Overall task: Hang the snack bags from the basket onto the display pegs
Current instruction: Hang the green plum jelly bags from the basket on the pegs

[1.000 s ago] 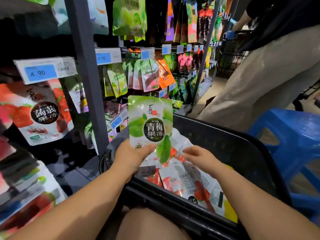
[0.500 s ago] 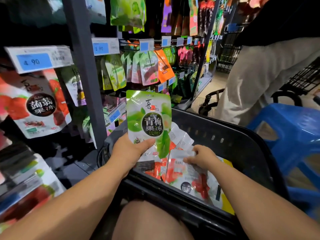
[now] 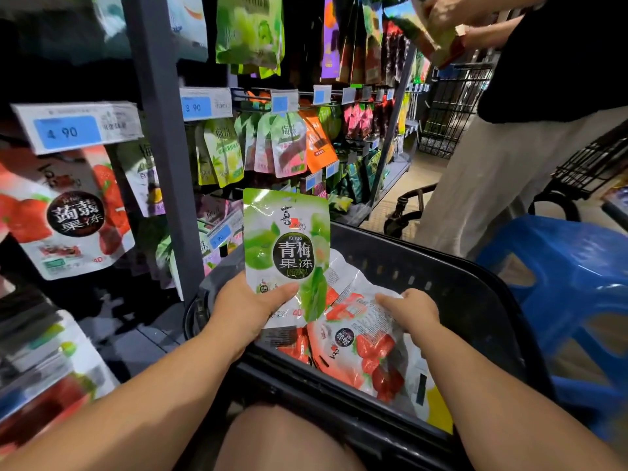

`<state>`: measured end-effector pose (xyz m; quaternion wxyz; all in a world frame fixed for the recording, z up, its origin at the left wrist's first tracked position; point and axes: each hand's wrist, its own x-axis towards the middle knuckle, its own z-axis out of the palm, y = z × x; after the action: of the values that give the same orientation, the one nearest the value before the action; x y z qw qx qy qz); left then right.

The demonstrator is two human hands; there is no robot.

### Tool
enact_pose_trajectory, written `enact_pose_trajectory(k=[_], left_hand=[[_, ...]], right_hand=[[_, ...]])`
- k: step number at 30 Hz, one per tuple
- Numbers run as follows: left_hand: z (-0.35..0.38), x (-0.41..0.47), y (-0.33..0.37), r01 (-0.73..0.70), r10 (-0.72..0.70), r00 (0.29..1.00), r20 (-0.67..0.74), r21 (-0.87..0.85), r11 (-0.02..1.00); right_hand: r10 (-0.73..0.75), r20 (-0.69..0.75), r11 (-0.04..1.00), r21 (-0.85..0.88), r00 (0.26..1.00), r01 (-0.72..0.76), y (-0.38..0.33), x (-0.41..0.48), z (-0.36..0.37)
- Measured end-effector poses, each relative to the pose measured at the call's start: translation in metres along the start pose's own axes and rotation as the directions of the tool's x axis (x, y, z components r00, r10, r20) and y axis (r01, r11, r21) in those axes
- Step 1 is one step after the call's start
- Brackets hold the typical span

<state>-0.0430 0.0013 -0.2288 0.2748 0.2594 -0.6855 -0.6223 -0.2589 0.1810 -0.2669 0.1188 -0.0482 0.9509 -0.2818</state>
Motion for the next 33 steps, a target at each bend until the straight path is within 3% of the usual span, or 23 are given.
enact_pose_trajectory(k=[3,7,12,19,22,27,30,33], left_hand=[[0.0,0.0,0.001,-0.012,0.012,1.0,-0.004,0.03,0.999],[0.0,-0.001,0.004,-0.019,0.019,1.0,-0.001,0.04,0.999],[-0.001,0.0,0.003,-0.014,0.015,1.0,0.0,0.051,0.999],[0.0,-0.002,0.004,-0.009,0.009,1.0,0.008,0.032,0.999],[0.0,-0.002,0.003,-0.013,0.013,1.0,0.001,0.033,0.999],[0.0,-0.001,0.003,-0.021,0.021,1.0,-0.001,0.026,0.999],[0.0,-0.001,0.002,-0.031,0.031,1.0,0.0,0.035,0.999],[-0.002,-0.001,0.001,-0.043,0.043,0.999,0.009,0.054,0.998]], right_hand=[[-0.02,0.022,0.988,0.151,1.0,0.016,-0.002,-0.002,-0.004],[-0.142,0.215,0.92,0.389,0.966,0.049,-0.006,-0.016,-0.017],[-0.322,0.233,0.937,0.221,0.918,0.272,-0.014,-0.026,-0.028],[-0.514,0.174,0.839,0.306,0.84,0.45,-0.017,-0.031,-0.026],[-0.54,0.21,0.791,0.456,0.815,0.407,-0.017,-0.03,-0.025],[-0.536,0.321,0.784,0.534,0.781,0.319,-0.017,-0.029,-0.032],[-0.555,0.464,0.791,0.552,0.691,0.264,-0.013,-0.025,-0.038],[-0.584,0.526,0.798,0.511,0.619,0.32,-0.01,-0.023,-0.039]])
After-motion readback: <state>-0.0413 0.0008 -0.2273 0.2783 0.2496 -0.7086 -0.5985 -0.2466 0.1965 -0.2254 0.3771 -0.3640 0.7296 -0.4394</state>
